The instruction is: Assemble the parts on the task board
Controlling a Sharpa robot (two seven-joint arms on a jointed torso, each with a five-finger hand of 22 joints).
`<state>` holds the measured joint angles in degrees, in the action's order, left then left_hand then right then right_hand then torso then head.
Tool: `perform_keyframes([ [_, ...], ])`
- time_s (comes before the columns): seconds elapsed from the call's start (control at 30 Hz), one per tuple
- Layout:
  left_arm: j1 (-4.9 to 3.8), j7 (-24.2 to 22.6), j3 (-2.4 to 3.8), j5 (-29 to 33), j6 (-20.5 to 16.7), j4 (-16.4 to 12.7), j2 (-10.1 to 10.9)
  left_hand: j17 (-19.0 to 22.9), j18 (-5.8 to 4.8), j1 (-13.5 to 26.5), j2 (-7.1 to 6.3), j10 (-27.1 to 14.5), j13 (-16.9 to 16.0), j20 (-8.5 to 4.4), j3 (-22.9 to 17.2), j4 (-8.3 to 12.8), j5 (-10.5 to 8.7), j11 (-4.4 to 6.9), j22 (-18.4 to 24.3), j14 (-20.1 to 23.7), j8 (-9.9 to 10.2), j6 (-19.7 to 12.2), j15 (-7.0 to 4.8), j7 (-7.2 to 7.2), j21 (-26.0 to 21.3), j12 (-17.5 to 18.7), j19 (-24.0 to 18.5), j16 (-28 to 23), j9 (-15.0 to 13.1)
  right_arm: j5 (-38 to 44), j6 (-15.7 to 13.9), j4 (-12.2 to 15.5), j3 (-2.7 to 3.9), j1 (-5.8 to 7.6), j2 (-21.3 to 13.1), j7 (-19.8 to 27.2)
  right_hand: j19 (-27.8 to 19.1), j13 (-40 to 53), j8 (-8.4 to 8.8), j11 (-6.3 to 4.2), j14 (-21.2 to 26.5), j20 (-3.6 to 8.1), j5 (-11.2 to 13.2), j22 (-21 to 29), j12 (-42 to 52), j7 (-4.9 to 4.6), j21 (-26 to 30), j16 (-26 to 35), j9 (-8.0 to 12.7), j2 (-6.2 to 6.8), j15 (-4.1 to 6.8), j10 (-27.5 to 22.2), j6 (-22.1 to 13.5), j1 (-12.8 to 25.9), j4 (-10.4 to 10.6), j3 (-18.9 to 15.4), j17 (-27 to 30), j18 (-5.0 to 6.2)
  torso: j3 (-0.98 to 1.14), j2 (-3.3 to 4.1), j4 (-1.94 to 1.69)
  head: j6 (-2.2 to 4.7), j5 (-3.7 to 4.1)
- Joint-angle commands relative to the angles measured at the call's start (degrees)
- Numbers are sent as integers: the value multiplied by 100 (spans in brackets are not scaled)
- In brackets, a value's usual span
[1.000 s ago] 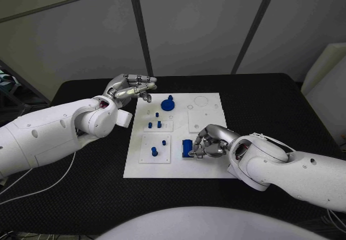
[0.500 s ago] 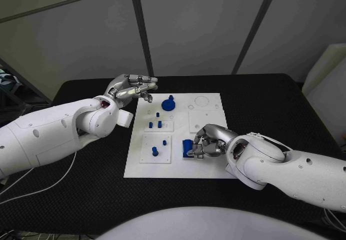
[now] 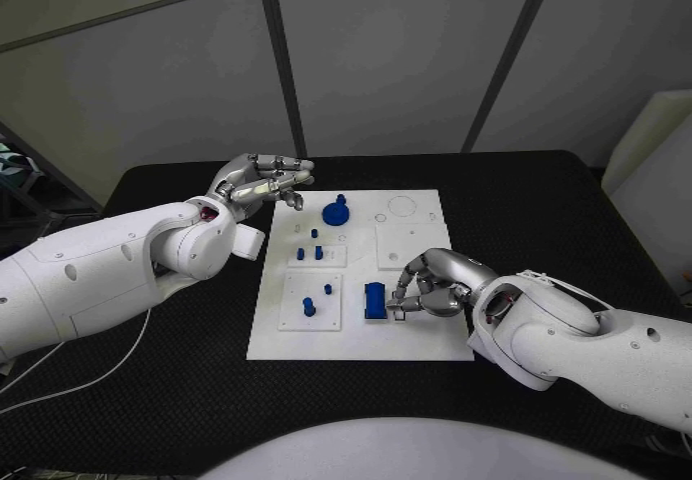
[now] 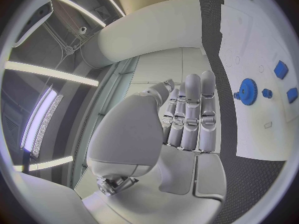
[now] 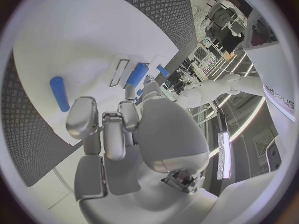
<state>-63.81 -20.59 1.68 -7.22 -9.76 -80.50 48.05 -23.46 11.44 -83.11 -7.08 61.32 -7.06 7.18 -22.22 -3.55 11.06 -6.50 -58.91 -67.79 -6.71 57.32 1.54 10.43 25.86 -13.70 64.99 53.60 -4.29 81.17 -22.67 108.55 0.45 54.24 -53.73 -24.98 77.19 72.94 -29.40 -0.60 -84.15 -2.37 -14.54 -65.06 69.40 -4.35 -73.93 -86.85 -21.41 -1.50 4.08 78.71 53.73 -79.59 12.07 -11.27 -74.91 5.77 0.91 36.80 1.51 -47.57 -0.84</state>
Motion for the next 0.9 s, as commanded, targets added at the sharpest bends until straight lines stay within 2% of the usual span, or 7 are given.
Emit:
perform_keyframes([
  [0.03,6,-4,4,12,56,-6,11,11,-102,-73,1,-40,10,-26,0,36,16,1,-16,51,-20,-17,0,17,11,-32,-33,-33,9,-143,-359,85,83,13,-128,472,-42,-132,93,67,-434,-18,-39,22,-54,-14,27,26,48,28,-37,-60,-82,77,48,-6,-750,-59,4,7,-10,23,16],
  [0.17,20,5,3,12,49,-19,32,12,-102,-72,1,-41,10,-26,-2,38,16,1,-18,52,-20,-17,0,17,12,-34,-34,-33,9,178,-256,75,219,22,-355,269,-47,-140,199,76,-432,-38,-80,27,-74,-22,35,32,107,-83,-50,-72,-50,-51,35,75,-742,-54,2,10,-1,34,23],
  [0.33,27,9,3,11,33,-35,53,12,-102,-72,1,-41,10,-26,-2,38,16,1,-18,52,-20,-17,0,17,12,-34,-34,-33,9,761,32,0,326,43,-650,-120,-31,-156,448,114,-434,-63,-52,-7,-102,-72,18,30,235,-58,-79,-77,-46,-136,53,69,-755,-62,-15,17,-1,58,86],
  [0.5,29,1,3,11,28,-51,70,14,-102,-80,1,-44,12,-27,-11,49,18,1,-24,55,-21,-18,-1,18,15,-37,-37,-34,9,1004,192,-24,353,47,-824,-377,-44,-187,731,166,-429,-105,84,9,-149,-128,37,43,366,-15,-122,-91,8,-89,172,1,-734,-58,-5,21,-12,68,161],
  [0.57,30,-2,3,11,26,-56,79,15,-102,-81,0,-44,12,-27,-12,50,18,1,-25,56,-21,-18,-1,18,16,-37,-38,-34,9,1086,248,-34,356,45,-869,-461,-46,-197,779,171,-427,-111,108,13,-163,-134,41,47,385,2,-129,-96,35,-65,207,-21,-726,-56,-5,19,-20,72,177],
  [0.67,32,-2,3,10,20,-56,93,15,-102,-81,0,-44,12,-27,-12,50,18,1,-25,56,-21,-18,-1,18,16,-37,-38,-34,9,1151,338,-43,359,42,-901,-537,-45,-176,825,169,-426,-117,124,11,-140,-127,42,51,400,17,-131,-78,112,-24,270,-49,-721,-55,8,19,-8,50,170],
  [0.9,37,2,3,10,25,-61,91,15,-102,-81,0,-44,12,-27,-12,50,18,1,-25,56,-21,-18,-1,18,16,-37,-38,-34,9,1152,593,-127,350,23,-864,-622,-58,-158,907,163,-422,-118,132,31,-124,-115,61,62,419,48,-128,-67,210,137,432,-128,-704,-50,-14,12,-14,54,225],
])
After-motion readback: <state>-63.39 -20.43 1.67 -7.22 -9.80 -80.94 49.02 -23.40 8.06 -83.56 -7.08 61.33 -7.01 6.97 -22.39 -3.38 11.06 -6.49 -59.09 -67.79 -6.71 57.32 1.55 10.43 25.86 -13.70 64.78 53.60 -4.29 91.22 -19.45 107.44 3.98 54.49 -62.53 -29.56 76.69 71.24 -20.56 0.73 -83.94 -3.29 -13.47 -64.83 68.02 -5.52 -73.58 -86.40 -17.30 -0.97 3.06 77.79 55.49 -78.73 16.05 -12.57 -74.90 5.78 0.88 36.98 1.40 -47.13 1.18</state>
